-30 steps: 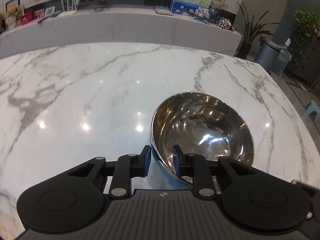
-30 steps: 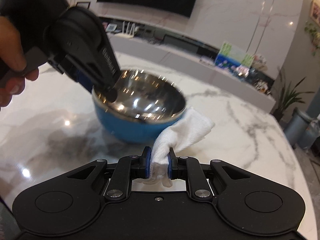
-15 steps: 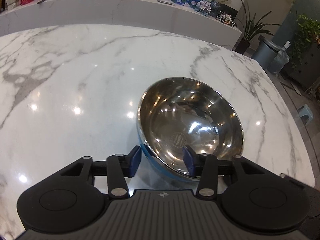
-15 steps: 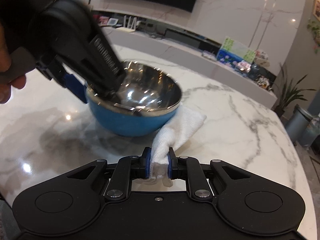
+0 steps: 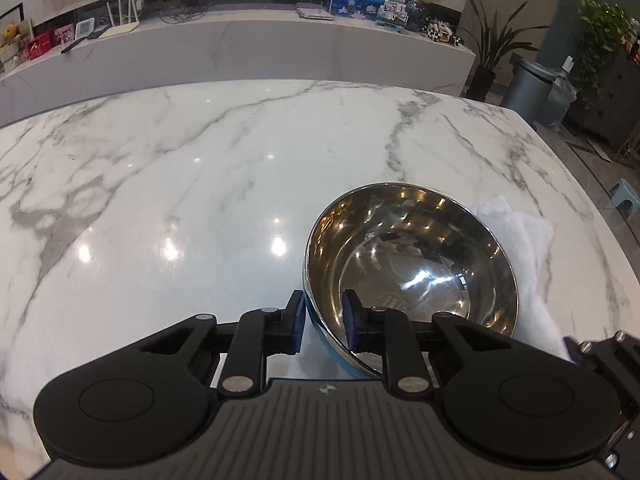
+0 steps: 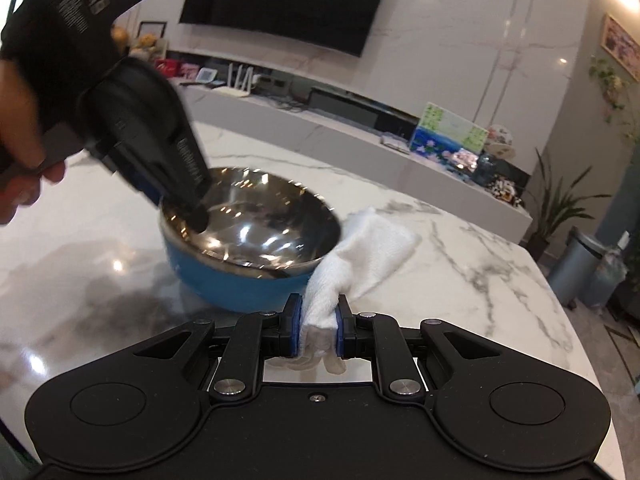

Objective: Clean bowl
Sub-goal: 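Wipe the cloth around the bowl's blue exterior with the right gripper while the left gripper turns the bowl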

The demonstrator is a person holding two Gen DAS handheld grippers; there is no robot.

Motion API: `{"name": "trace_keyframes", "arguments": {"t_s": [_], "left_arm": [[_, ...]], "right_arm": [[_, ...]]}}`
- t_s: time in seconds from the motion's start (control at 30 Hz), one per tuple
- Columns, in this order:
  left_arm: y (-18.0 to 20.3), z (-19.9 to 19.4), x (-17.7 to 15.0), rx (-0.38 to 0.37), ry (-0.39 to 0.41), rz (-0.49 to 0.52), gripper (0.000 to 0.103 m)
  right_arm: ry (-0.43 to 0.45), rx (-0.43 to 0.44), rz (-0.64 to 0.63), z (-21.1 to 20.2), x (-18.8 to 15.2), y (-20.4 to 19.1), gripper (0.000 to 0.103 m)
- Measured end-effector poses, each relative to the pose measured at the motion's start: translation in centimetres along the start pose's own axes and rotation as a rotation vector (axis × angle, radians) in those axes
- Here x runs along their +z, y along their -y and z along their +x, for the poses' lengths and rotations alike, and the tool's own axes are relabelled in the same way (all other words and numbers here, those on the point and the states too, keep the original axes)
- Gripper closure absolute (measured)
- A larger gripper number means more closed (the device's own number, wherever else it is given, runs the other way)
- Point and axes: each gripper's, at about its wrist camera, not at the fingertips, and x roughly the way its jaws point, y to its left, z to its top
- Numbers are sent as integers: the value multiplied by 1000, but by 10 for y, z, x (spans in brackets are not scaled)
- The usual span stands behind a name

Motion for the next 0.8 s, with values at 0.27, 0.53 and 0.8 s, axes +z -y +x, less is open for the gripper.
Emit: {"name": "trace_keyframes", "arguments": {"t_s": [0.27, 0.53, 0.8], "left_arm": [[-7, 5, -8, -43, -45, -91, 57], [-8, 5, -15, -101, -90, -152, 54], [-7, 5, -11, -59, -87, -81, 78]], "right_arm": [[-95, 66, -23, 9, -6, -8, 89], [-107, 55, -21, 11, -7, -7, 89], [-45, -49, 19, 4, -4, 3, 89]]}}
